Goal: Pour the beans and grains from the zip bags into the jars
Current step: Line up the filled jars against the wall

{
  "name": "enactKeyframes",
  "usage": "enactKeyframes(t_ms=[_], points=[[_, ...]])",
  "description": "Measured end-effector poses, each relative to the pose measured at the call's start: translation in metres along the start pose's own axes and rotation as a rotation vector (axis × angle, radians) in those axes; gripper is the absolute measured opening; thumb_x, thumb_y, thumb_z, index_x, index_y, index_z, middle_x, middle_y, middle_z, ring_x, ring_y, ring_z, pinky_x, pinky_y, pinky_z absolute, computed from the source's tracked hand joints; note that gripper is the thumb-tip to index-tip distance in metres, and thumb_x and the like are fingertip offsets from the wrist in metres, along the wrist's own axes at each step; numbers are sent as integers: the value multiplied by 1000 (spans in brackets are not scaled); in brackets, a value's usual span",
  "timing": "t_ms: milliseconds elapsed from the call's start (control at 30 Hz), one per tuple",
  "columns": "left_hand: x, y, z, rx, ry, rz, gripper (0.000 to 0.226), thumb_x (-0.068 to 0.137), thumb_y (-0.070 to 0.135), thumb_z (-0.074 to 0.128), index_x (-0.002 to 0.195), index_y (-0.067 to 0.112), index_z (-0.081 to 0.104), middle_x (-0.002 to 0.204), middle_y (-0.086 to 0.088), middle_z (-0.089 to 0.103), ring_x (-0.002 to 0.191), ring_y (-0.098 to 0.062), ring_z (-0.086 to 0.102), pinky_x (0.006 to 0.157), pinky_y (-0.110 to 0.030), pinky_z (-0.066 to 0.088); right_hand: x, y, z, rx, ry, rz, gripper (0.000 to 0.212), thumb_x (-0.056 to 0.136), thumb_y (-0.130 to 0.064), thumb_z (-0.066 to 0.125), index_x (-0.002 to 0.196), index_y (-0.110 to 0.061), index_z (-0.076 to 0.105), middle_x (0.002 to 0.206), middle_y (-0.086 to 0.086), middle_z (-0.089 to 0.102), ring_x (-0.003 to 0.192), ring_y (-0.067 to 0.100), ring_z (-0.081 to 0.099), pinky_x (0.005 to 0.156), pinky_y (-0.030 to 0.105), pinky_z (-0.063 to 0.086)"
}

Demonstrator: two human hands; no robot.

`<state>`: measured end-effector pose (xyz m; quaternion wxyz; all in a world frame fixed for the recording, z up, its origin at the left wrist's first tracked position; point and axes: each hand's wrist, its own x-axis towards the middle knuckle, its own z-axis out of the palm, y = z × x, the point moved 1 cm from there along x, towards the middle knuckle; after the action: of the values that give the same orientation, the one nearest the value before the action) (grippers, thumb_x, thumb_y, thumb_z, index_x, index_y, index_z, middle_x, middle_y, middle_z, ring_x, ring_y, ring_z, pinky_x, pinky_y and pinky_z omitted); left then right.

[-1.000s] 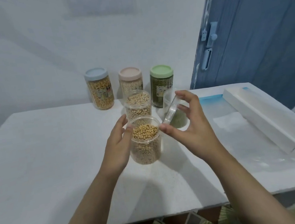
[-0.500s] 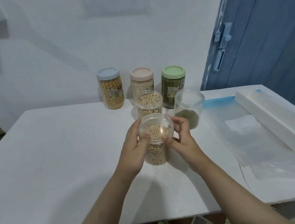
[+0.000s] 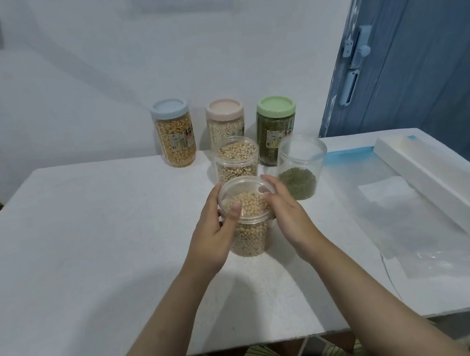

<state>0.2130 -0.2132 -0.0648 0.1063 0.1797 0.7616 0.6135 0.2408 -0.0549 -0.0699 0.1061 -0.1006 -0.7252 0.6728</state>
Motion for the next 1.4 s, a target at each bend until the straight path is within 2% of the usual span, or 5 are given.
enactKeyframes(t_ms=[200, 467, 967, 1100, 1400], points=[[-4, 11, -2, -24, -22, 5, 30, 95, 52, 37, 122, 59, 27, 114, 45, 36, 91, 41, 38, 73, 8, 33, -1, 4, 3, 111, 94, 53, 11, 103, -30, 49, 114, -32, 45, 104, -7, 55, 99, 12, 55, 78, 25, 44], [-5, 10, -7, -73, -47, -24, 29, 93, 50, 39, 119, 60, 29, 95, 60, 47, 91, 40, 40, 72, 7, 35, -2, 14, -2, 167, 92, 69, 32, 91, -60, 52, 114, -38, 52, 114, -11, 63, 117, 13, 57, 108, 47, 43], [-4, 3, -7, -103, -71, -10, 35, 98, 44, 42, 129, 54, 29, 100, 61, 44, 96, 39, 41, 74, 6, 36, -5, 18, -8, 163, 7, 61, 41, 94, -60, 50, 130, -41, 54, 132, -12, 61, 128, 8, 53, 109, 37, 42], [-1, -2, -13, -109, -135, -11, 60, 82, 64, 60, 132, 59, 29, 125, 43, 45, 120, 14, 47, 88, -6, 44, -5, 15, -16, 162, -71, 63, 53, 84, -64, 58, 130, -36, 55, 130, -10, 62, 123, 6, 57, 113, 44, 41], [4, -12, -20, -141, -180, 12, 66, 80, 39, 71, 132, 53, 32, 131, 33, 50, 125, 4, 52, 99, -20, 49, -18, 8, -26, -27, -236, -9, 58, 81, -42, 68, 131, -53, 40, 132, -21, 55, 120, -5, 54, 93, 15, 48]])
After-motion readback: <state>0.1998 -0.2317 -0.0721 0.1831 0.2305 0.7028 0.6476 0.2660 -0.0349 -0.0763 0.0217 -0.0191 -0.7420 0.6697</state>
